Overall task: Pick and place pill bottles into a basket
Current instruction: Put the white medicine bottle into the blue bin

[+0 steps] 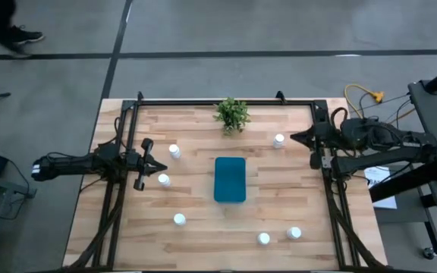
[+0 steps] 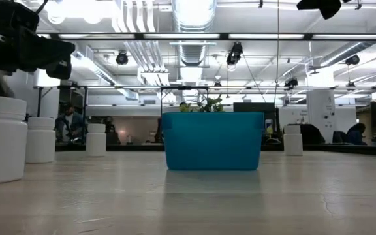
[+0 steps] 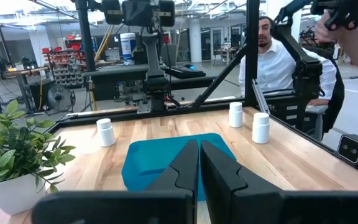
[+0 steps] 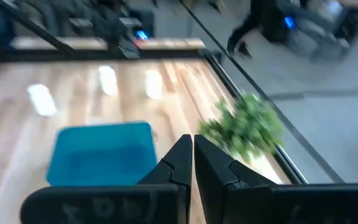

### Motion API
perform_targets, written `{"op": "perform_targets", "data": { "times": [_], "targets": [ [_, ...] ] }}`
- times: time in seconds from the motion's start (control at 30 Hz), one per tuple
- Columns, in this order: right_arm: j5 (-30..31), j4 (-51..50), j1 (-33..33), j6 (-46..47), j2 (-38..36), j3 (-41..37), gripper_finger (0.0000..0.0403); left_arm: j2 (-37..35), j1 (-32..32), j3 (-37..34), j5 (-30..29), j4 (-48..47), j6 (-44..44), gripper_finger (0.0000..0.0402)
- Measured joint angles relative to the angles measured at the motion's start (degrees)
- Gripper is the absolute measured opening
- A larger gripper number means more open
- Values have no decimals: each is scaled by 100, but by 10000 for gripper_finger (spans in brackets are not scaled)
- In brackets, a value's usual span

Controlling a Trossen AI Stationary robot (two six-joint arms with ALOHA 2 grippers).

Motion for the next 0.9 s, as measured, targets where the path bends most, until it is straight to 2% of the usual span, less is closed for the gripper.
{"op": "perform_targets", "data": {
  "times": [0.13, 0.3, 0.53, 0.63, 0.9],
  "targets": [
    [345, -783, -2, 300, 538, 608, 9, 5, -2, 0, 2, -2, 0, 0],
    [398, -1534, -89, 501, 1183, 1370, 9, 11, 0, 0, 0, -7, 0, 0],
    [712, -2790, -609, 1189, 2046, 2531, 9, 11, -1, 0, 0, -13, 0, 0],
    [632, -3273, -944, 1474, 2356, 2924, 9, 11, 0, 0, 1, -13, 0, 0],
    [-59, -4263, -1783, 1615, 3077, 3607, 9, 11, -1, 0, 0, -13, 0, 0]
  ]
}}
